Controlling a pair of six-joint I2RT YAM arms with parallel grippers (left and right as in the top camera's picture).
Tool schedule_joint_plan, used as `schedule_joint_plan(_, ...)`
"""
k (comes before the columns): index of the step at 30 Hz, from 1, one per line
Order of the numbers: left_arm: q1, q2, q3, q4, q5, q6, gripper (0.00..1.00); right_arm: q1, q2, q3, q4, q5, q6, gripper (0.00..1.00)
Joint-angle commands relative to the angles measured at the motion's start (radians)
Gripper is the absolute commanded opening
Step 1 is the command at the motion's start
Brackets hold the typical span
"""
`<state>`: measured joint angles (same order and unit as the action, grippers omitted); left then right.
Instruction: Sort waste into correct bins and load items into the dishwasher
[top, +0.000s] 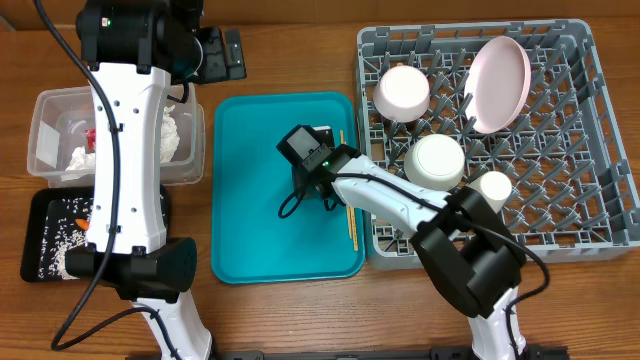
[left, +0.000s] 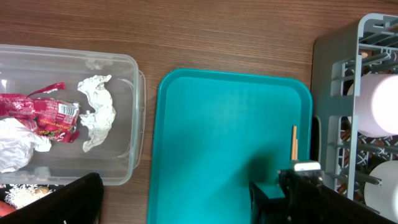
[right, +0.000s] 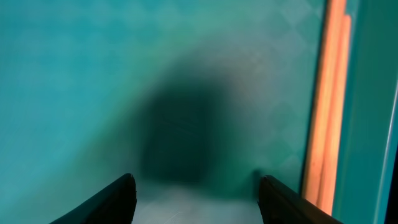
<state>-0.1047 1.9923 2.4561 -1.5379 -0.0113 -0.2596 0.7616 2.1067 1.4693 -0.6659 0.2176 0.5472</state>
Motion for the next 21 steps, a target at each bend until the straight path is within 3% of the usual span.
schedule_joint_plan(1, -0.007, -0.023, 0.019, 0.001, 0.011, -0.010, 1.00, -0.010, 0.011, -0.004, 0.006, 0.051, 0.057, 0.66)
schedule_joint_plan(21, -0.007, -0.023, 0.019, 0.001, 0.011, -0.010, 1.00, -0.016, 0.001, 0.055, -0.066, 0.046, 0.047, 0.67)
